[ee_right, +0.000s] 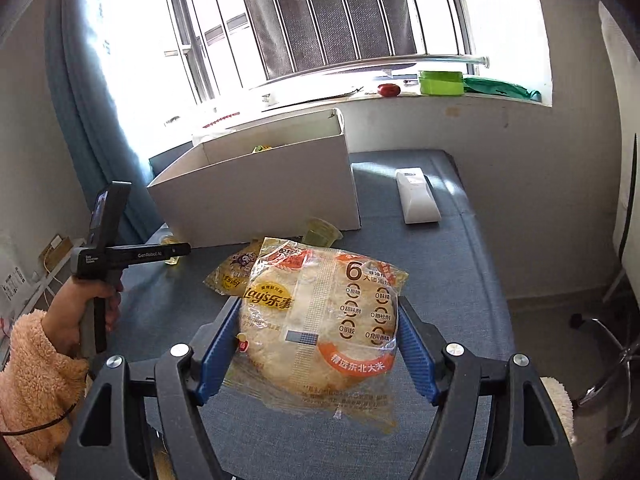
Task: Organize snacks
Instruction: 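Drop the cake packet in the box with the right gripper while the left drops a jelly cup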
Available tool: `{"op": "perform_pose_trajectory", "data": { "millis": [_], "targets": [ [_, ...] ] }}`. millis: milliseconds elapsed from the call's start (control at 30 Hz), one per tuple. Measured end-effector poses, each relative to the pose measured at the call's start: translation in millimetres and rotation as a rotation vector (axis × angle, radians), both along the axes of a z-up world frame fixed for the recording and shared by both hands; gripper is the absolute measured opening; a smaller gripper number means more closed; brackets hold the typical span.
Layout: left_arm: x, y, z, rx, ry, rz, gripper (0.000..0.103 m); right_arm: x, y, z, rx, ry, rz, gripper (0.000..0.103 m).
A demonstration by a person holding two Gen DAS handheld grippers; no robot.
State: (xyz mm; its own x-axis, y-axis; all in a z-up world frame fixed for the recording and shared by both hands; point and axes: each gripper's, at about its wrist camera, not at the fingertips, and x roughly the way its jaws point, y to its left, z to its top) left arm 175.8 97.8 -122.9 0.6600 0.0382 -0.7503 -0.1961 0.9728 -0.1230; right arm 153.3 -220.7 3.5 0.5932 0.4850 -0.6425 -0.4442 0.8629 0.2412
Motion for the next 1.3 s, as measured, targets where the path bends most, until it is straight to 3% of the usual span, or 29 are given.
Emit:
{"op": "perform_pose_trajectory", "data": {
  "millis": [67, 200, 400, 667, 933, 1000, 1033, 1100, 1300],
  "targets": [
    [-13, -2, 15, -0.03, -0.052, -0.02, 0.047, 3, 0, 0, 0.008, -0.001, 0.004, 0.078],
    [-34, -15, 53, -0.018, -0.155, -0.068, 0.047, 5, 6, 5, 0.027, -0.016, 0.023, 0.078],
    [-27, -25, 109, -0.019, -0.258, -0.124, 0.047, 31, 28, 32, 0.057, -0.066, 0.083, 0.078],
    [40, -28, 140, 0.017, -0.265, -0.134, 0.047, 109, 84, 74, 0.063, -0.11, 0.152, 0.078],
    [102, -19, 136, 0.024, -0.22, -0.114, 0.048, 202, 123, 72, 0.053, -0.022, 0.136, 0.078],
    [113, -15, 132, 0.015, -0.177, -0.103, 0.068, 216, 130, 68, 0.047, -0.007, 0.14, 0.078],
    [118, -13, 129, 0.012, -0.15, -0.094, 0.098, 222, 133, 67, 0.047, 0.0, 0.147, 0.082],
    [120, -9, 126, 0.008, -0.147, -0.072, 0.103, 229, 138, 63, 0.024, 0.029, 0.152, 0.103],
    [112, -1, 127, 0.009, -0.144, -0.052, 0.103, 223, 132, 68, 0.01, -0.02, 0.122, 0.103]
  ]
}}
